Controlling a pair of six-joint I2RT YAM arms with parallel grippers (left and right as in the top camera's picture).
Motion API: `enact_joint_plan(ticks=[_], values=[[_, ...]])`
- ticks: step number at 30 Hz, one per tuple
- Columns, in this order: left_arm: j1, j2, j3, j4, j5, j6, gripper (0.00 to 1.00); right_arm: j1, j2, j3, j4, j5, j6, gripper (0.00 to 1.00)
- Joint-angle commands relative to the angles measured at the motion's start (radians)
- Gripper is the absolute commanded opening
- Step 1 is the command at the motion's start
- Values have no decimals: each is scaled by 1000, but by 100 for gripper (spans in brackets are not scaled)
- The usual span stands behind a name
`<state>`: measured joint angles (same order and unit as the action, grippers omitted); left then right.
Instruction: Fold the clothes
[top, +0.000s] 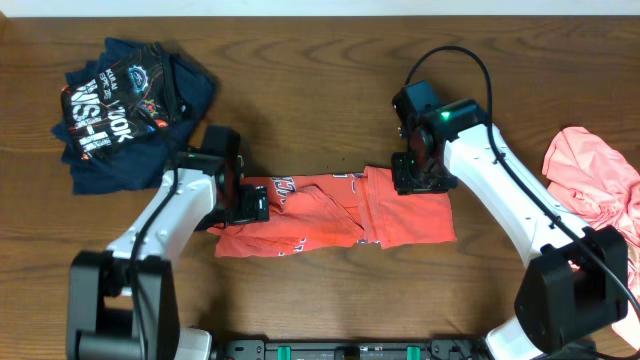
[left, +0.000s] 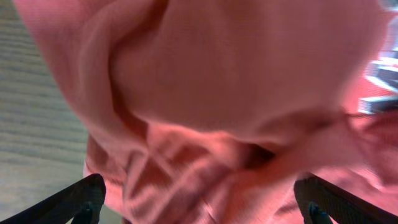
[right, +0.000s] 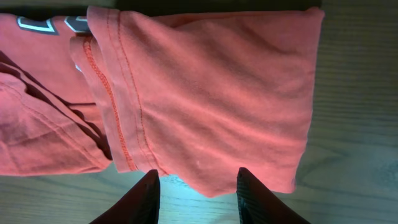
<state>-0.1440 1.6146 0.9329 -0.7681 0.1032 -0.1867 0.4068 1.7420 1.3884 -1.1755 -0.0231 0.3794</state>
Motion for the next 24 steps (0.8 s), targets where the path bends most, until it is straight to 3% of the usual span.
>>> enact_joint_plan(ticks=[1,13,14,20,24], values=[[4,48,0,17,-69,15,98,-11,-10,11,-4,18,-14,39],[3,148,0,44,-66,14,98,-11,-10,11,-18,19,-14,39],[3,148,0,44,-66,14,95,-11,-10,11,-18,19,-14,39],[4,148,0,49,-67,15,51,-20,-10,11,-25,46,-14,38],[21,145,19,47,-97,45,33,-45,-10,11,-48,82,-15,38]])
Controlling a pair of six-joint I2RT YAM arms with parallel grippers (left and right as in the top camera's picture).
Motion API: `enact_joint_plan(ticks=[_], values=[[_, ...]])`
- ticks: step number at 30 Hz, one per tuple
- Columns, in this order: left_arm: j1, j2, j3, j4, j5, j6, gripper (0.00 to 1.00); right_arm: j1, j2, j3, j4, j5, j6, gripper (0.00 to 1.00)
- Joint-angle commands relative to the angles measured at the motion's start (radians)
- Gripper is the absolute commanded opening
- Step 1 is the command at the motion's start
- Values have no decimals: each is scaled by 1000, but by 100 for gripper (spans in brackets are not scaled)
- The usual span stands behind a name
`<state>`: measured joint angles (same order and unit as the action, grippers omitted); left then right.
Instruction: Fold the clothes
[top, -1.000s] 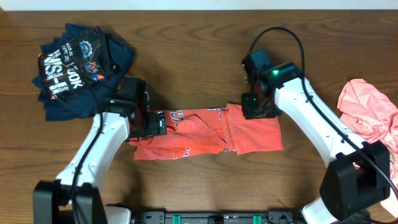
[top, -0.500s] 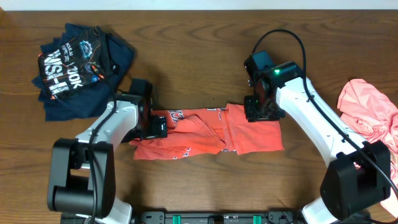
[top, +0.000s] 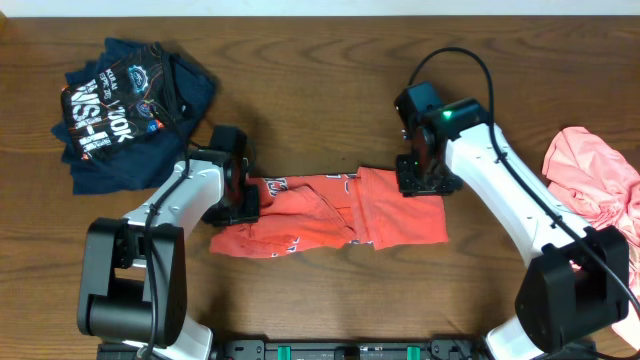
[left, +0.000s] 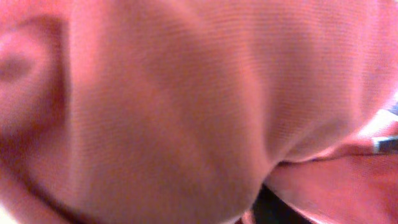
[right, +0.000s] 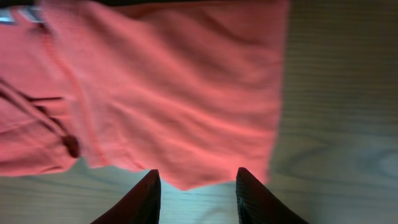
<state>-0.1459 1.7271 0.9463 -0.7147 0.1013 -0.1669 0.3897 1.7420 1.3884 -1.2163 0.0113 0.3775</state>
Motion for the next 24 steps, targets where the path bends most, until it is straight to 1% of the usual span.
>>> enact_joint_plan(ticks=[1,4,8,9,13,15,17,20,24], values=[[37,29,17,-18,-116,24,28,-39,-10,11,-12,54,-13,38],[90,21,68,-76,-146,24,21,-77,-10,11,-19,69,-25,38],[166,12,171,-190,-148,24,19,-141,-10,11,-19,68,-62,38],[180,10,203,-223,-148,24,15,-159,-10,11,-18,68,-72,38],[172,-5,324,-364,-146,24,10,-221,-10,11,-18,68,-106,38],[137,-21,367,-415,-143,24,9,-249,-10,11,-18,68,-116,38],[70,-52,393,-453,-135,-2,9,-276,-10,11,-19,68,-133,39],[-45,-89,396,-460,-135,-72,9,-301,-10,11,-22,67,-148,39],[-221,-90,396,-445,-135,-155,9,-311,-10,11,-30,67,-149,39]])
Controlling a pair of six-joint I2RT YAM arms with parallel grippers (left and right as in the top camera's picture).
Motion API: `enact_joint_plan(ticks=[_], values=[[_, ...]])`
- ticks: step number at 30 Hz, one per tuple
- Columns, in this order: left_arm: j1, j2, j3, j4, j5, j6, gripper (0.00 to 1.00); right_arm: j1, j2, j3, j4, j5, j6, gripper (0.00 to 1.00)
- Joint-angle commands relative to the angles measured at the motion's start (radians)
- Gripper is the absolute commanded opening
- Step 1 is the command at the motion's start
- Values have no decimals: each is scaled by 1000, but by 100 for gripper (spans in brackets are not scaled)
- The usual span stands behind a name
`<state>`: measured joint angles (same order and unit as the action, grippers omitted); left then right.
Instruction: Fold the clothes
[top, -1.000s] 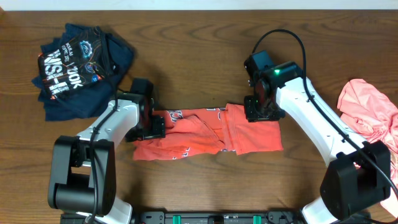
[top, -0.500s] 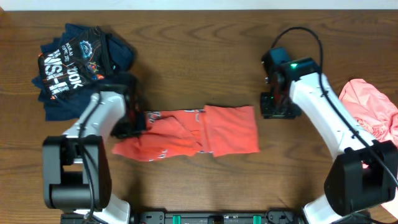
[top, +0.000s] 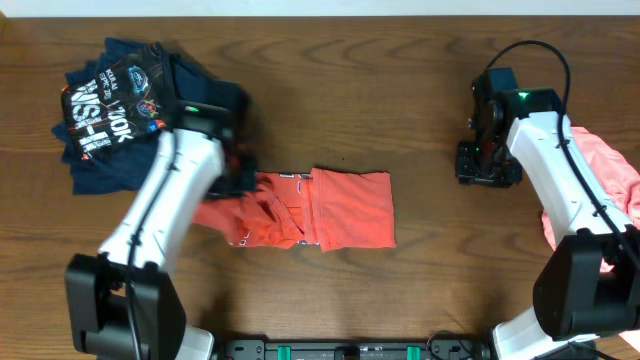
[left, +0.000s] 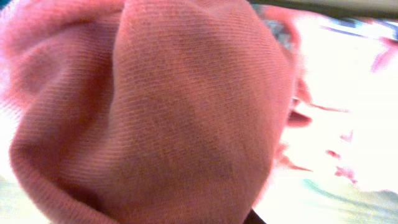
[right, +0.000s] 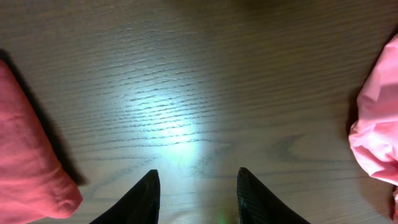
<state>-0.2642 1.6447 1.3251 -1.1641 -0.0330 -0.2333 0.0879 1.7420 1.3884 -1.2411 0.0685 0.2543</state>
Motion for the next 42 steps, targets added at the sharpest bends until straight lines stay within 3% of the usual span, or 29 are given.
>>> enact_joint_plan(ticks=[1,12,27,35,42], values=[[-143,-4,17,16,-1,-109,9,-9,-10,11,-8,8,-27,39],[-452,63,16,260,-1,-235,9,-8,-10,11,-35,2,-28,39],[-536,104,16,418,105,-274,9,5,-10,11,-44,-8,-36,40],[-536,104,16,417,116,-274,9,66,8,-64,2,-115,-98,16],[-536,104,16,409,123,-273,9,140,10,-227,158,-157,-36,15]])
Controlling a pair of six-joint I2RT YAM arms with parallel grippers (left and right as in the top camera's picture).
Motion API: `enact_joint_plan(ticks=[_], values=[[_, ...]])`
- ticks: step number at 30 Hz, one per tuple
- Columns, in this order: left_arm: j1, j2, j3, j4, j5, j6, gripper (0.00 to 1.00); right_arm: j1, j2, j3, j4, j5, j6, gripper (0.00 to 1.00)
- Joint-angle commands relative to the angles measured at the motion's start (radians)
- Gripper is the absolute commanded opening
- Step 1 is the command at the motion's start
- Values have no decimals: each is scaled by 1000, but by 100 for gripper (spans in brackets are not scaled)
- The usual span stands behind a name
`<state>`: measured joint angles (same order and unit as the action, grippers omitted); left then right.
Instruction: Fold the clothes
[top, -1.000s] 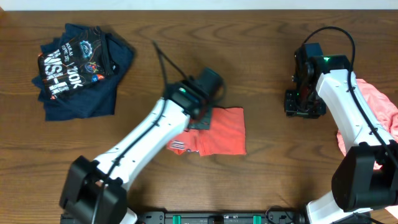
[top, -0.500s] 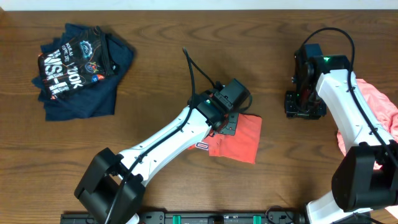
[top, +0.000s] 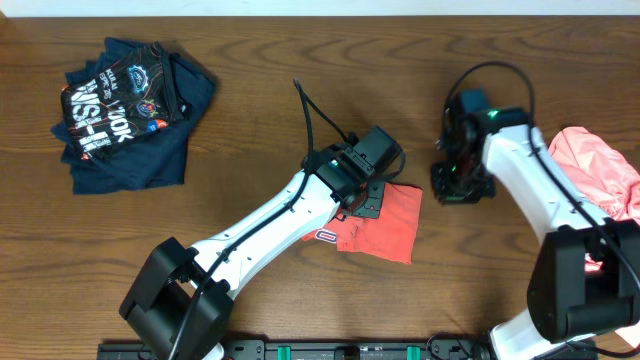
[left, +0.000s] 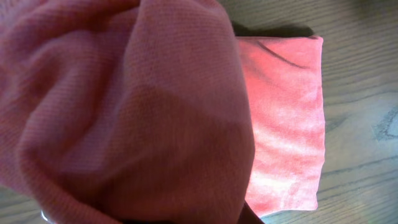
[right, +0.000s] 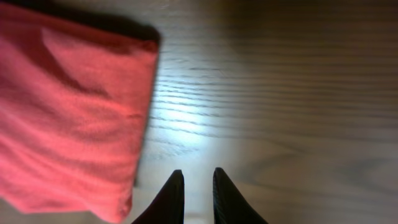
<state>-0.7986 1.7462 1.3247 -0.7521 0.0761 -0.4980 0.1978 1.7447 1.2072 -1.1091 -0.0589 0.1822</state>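
Note:
The orange shirt (top: 388, 228) lies as a compact folded patch at the table's centre. My left gripper (top: 365, 190) hangs over its far left part, shut on a bunched end of the shirt. In the left wrist view that cloth fills the picture and hides the fingers, and the flat lower layer of the shirt (left: 286, 124) shows to the right. My right gripper (top: 458, 185) stands just right of the shirt's edge (right: 68, 112). Its fingers (right: 174, 193) are close together with a narrow gap of bare table between them, holding nothing.
A navy printed shirt (top: 120, 105) lies folded at the far left. A crumpled pink garment (top: 600, 175) sits at the right edge, beside the right arm. The left arm reaches diagonally across the table's middle.
My left gripper has moved from the left of the table to the centre right with the shirt's end, and the shirt is now about half as long. My right gripper has come closer, its fingers narrower.
The shirt lay as a long strip with my left gripper on its left end and my right gripper at its right end. Then the right gripper stood away at the right with nothing in it. Now the left end lies doubled over the right part.

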Motion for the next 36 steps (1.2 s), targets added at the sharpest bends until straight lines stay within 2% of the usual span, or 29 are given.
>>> enact_joint_plan(ticks=[1,10,16,22,25,27,29,30,32,36], values=[[-2,2,16,-3,14,-8,9,42,8,-65,53,-41,42,15],[-2,2,16,-6,14,17,8,115,8,-201,239,-88,108,15],[-2,-7,17,-11,19,18,9,124,8,-250,301,-105,129,15],[-9,-11,17,-8,143,17,8,124,8,-254,330,-126,129,15],[-27,-11,17,3,152,17,9,124,8,-254,336,-126,136,15],[-42,-11,16,15,153,17,17,124,8,-254,335,-126,136,15],[-56,-11,17,26,153,18,41,124,8,-254,332,-126,136,17],[-60,-11,17,26,153,18,49,122,8,-253,331,-126,136,21],[-60,-16,17,25,153,34,54,116,8,-245,326,-126,136,26],[-13,-64,35,25,140,132,58,81,3,-163,243,-124,129,28]])
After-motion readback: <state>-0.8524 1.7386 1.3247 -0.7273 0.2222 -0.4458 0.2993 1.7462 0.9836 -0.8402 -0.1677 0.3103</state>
